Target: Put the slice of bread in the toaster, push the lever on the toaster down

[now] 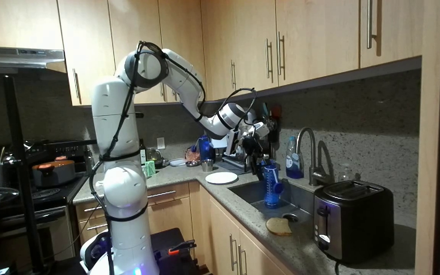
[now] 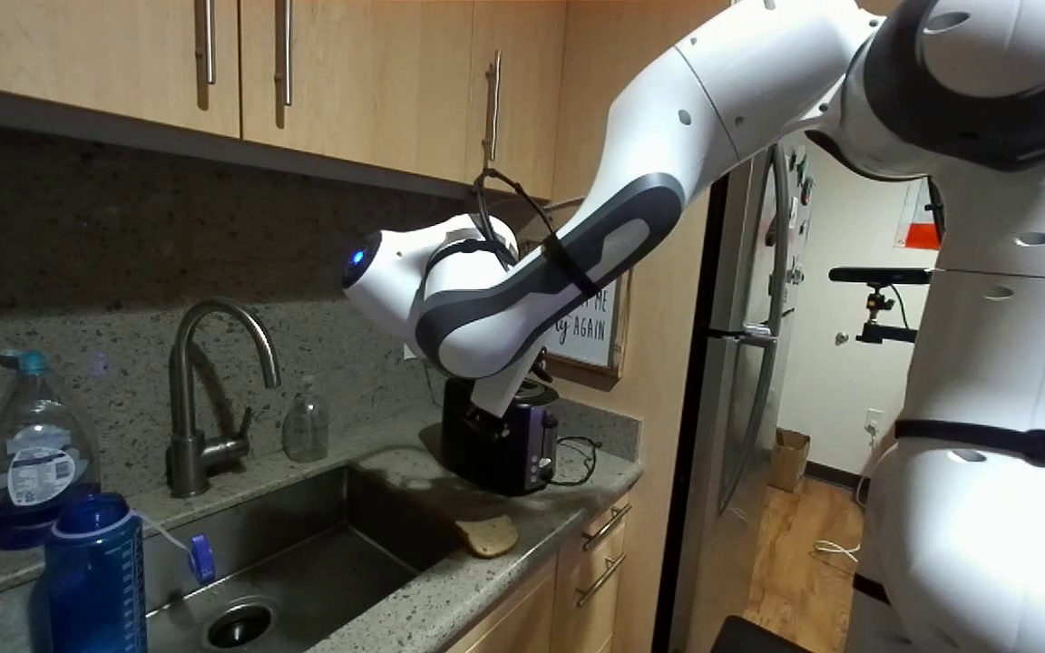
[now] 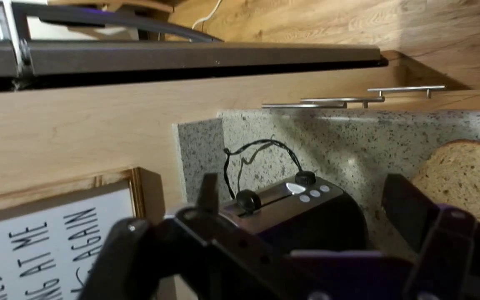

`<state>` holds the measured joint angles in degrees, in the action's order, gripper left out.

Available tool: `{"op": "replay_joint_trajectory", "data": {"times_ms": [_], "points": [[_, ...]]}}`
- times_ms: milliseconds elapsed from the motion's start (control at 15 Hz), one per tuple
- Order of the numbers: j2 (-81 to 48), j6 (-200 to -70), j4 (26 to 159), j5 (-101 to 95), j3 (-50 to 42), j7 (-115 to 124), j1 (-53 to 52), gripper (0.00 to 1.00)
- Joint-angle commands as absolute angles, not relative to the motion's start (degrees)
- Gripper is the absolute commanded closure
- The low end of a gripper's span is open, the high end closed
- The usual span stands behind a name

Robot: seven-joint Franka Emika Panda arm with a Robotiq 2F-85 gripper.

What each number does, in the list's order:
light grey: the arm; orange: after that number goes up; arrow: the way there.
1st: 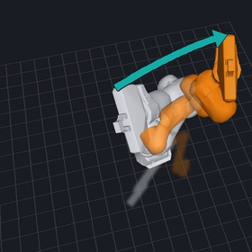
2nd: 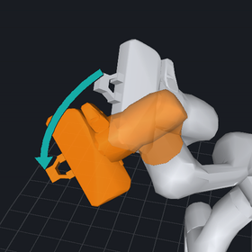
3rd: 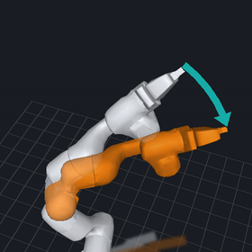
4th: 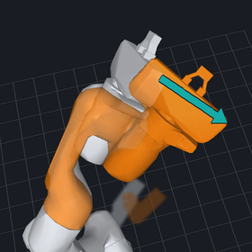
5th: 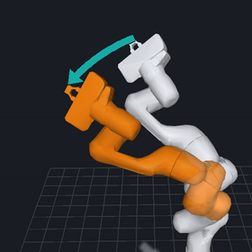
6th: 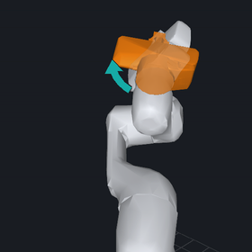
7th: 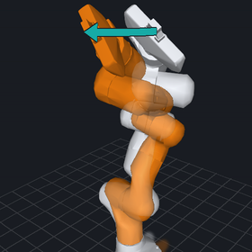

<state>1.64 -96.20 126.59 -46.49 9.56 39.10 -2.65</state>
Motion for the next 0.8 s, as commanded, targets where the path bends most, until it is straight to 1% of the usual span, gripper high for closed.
{"op": "replay_joint_trajectory", "data": {"times_ms": [0,267,733], "points": [[-5.49,-85.94,119.20,-41.38,9.47,47.01,-5.29,0.00],[-12.94,-79.74,112.10,-37.98,8.94,52.76,-8.16,0.00],[-20.13,-87.24,108.59,-38.59,8.35,46.12,-10.34,0.00]]}}
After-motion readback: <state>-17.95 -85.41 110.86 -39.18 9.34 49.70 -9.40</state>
